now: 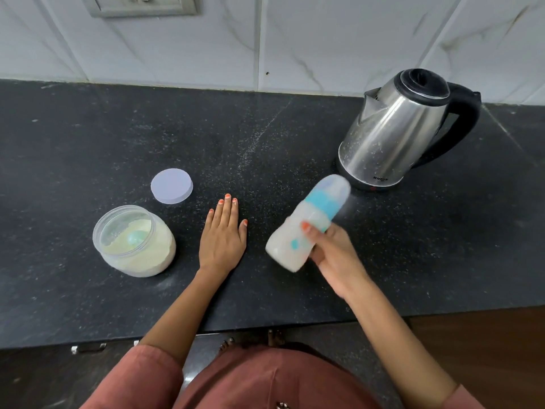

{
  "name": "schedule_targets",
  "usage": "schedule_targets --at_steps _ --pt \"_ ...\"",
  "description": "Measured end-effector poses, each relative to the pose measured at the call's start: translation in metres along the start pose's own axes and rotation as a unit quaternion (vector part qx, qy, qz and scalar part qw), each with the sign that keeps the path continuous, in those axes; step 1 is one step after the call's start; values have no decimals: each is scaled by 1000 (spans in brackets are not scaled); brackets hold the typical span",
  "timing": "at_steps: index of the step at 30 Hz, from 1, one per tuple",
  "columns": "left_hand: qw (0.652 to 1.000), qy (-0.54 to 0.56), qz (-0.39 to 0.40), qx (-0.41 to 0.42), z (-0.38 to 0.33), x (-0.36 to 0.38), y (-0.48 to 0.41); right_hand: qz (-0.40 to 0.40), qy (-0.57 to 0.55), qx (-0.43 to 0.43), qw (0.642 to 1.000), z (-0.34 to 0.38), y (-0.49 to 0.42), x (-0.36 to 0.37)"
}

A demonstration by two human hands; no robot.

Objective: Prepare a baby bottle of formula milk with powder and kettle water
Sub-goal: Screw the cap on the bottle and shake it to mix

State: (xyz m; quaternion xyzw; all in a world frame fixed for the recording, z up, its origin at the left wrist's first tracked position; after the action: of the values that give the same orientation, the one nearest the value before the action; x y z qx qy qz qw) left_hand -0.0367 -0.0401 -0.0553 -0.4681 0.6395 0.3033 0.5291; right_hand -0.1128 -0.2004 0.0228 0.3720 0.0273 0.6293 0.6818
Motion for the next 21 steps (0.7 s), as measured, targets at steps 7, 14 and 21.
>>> schedule_targets --at_steps 7,14,21 --pt "1000 -12 -1 7 0 1 0 -61 -143 -54 986 23 -7 -20" --pt "1000 2 5 0 -1 0 -1 -23 68 -15 997 2 7 -1" --pt "1000 -2 -2 2 0 0 1 -69 -55 -37 995 8 0 -15"
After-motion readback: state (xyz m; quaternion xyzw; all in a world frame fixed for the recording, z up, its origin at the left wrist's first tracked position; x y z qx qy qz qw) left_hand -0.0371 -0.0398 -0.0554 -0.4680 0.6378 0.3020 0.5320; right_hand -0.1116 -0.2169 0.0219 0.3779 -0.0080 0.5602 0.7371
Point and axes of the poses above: each hand's wrist, its own y-axis away from the middle knuckle, its own x-axis out of the palm, z = x × y, the point moved 9 cm from there along -y, towards the middle knuckle, and after that the axes turned 13 degrees about x, right-handed, at the moved point
